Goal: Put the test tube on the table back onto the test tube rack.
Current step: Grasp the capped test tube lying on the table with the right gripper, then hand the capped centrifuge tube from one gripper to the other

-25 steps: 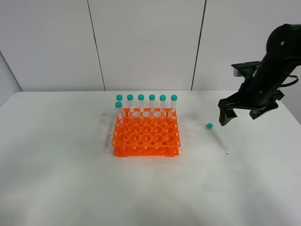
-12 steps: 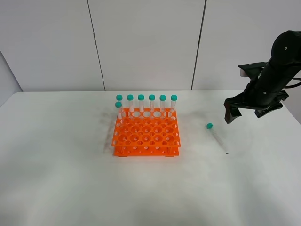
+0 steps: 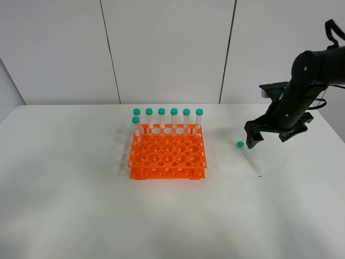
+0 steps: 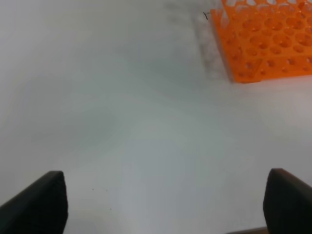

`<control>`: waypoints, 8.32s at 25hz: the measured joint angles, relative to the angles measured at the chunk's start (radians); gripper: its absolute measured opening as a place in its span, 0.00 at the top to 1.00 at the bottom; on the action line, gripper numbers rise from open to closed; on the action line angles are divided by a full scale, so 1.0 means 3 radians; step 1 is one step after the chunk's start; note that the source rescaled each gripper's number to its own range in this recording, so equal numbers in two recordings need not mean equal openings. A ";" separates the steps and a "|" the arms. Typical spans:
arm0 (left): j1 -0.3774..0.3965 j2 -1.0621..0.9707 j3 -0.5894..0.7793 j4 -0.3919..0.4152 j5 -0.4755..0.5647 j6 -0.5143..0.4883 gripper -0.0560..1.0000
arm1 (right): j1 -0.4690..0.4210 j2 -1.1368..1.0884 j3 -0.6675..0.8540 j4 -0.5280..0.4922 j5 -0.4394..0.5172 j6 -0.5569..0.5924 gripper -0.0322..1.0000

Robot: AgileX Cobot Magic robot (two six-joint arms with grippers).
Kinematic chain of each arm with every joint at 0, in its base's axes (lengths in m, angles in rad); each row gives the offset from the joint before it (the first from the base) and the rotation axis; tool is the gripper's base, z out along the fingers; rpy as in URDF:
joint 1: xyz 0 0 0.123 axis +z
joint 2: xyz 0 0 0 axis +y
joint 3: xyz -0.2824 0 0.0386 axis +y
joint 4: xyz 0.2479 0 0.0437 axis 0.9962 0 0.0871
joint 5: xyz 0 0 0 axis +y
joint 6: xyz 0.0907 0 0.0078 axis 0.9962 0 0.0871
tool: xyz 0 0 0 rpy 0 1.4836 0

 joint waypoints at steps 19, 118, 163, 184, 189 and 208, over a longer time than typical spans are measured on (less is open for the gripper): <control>0.0000 0.0000 0.0000 0.0000 0.0000 0.0000 0.00 | 0.0007 0.0796 -0.0165 0.0117 -0.0256 0.0011 0.00; -0.0288 0.4078 -0.0758 -0.4957 -0.1161 0.3688 0.04 | 0.0901 -0.1471 0.1251 0.3419 -0.0102 -0.3765 0.95; -0.1431 0.4859 -0.1084 -0.5565 -0.1646 0.4149 0.34 | 0.0901 -0.1471 0.1251 0.3455 0.0088 -0.3625 0.95; -0.1431 0.4859 -0.1084 -0.5565 -0.1646 0.4149 0.50 | 0.0901 -0.1471 0.1251 0.3480 0.0079 -0.3576 0.95; -0.1431 0.4859 -0.1084 -0.5565 -0.1646 0.4149 0.68 | 0.0901 -0.1471 0.1251 0.3483 0.0079 -0.3576 0.95; -0.1431 0.4859 -0.1084 -0.5582 -0.1748 0.4138 0.95 | 0.0901 -0.1544 0.1245 0.3586 0.0086 -0.3515 0.03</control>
